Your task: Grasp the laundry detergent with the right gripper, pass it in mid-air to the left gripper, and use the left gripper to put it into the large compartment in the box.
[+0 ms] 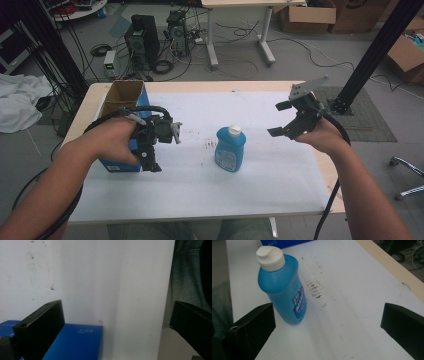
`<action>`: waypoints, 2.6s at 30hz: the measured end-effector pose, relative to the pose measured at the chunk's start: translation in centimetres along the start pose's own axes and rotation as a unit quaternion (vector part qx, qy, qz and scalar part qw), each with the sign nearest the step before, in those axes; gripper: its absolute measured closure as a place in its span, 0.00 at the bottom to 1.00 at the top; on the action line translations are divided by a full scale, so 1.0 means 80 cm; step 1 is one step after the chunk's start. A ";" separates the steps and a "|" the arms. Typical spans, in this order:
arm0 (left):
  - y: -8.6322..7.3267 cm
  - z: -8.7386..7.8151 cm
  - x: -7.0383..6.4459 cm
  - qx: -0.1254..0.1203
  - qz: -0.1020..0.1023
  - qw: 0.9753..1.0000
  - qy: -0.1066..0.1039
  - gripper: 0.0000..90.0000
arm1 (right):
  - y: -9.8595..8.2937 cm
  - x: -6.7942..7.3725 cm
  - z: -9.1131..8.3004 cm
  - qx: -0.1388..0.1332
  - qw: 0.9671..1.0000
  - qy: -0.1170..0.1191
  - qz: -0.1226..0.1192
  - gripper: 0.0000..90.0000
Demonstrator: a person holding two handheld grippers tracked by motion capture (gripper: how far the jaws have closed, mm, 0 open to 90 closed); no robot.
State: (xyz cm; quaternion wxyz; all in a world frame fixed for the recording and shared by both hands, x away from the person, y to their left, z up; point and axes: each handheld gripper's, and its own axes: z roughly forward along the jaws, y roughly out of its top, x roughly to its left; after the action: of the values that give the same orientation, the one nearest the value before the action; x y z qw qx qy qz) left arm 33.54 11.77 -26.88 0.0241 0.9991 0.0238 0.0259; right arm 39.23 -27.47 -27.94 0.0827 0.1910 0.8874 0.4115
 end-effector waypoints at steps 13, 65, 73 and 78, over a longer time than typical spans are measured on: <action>0.000 -0.006 -0.001 -0.004 0.004 1.000 0.007 0.00 | -0.068 0.055 0.024 -0.105 0.994 0.004 0.009 0.00; -0.008 -0.005 -0.004 -0.007 -0.006 1.000 0.007 0.00 | -0.092 0.092 0.195 -0.176 0.983 -0.043 0.040 0.03; -0.008 -0.005 -0.004 -0.006 -0.007 1.000 0.007 0.00 | -0.091 0.097 0.198 -0.186 0.980 -0.054 0.039 0.11; -0.007 -0.006 -0.004 -0.005 -0.007 1.000 0.007 0.00 | -0.093 0.099 0.201 -0.188 0.980 -0.060 0.038 0.16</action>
State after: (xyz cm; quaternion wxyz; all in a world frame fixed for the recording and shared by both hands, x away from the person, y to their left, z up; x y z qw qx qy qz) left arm 33.13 12.34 -26.42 0.0294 0.9985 0.0310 0.0332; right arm 34.87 -17.41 -43.90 0.1542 0.2297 0.7796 0.5618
